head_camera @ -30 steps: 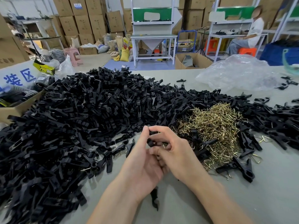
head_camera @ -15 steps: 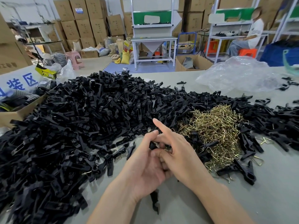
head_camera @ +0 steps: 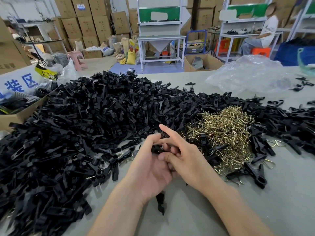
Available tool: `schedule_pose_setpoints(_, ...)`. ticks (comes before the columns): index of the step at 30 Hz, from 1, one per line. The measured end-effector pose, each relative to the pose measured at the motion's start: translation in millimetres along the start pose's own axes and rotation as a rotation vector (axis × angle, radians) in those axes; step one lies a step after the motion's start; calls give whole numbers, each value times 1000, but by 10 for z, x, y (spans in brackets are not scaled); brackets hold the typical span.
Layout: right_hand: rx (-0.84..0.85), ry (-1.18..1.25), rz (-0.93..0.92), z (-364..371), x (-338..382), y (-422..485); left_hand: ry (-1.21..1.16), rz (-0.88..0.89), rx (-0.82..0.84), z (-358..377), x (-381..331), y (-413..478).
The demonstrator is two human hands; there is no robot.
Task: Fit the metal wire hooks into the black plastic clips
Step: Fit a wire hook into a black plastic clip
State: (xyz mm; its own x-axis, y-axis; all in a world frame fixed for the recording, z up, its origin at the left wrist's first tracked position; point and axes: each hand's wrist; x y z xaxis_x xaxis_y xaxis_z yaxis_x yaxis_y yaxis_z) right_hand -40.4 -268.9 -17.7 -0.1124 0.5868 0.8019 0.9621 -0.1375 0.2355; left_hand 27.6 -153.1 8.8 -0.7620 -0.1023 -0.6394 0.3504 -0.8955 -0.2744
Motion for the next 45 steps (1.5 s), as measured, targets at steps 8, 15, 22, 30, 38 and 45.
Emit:
schedule_pose_setpoints(8,21,65,29,-19,-33,-2,-50,-28,35,-31,-3,-51)
schedule_pose_setpoints(15,40,56,39,-3,-43,-7,-51,-37,-19,-10,-2,-56)
schedule_pose_setpoints(22,27,187,52,15,19,-11,-88,-53,-4,-27,17,-53)
schedule_pose_setpoints(30,15,136,42,-26,58,-41,-79,-39,71,-32,18,-85)
schedule_pose_setpoints(38,10,44,6,22,113,-53,-125,-12,38,-7,-19,-92)
schedule_pose_setpoints(45,29,-43,-27,32,146,-55,-165,87,-115,53,16,-25)
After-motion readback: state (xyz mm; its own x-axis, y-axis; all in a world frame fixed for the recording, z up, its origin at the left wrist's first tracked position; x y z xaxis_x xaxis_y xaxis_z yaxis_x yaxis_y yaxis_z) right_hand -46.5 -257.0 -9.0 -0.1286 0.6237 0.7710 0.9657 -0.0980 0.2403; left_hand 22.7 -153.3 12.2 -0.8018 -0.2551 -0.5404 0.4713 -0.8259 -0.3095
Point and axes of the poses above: each hand's wrist, its own y-axis towards the middle knuckle, its own z-axis out of the palm, x = y × z, and after that the axes turned 10 degrees about x, right-handed
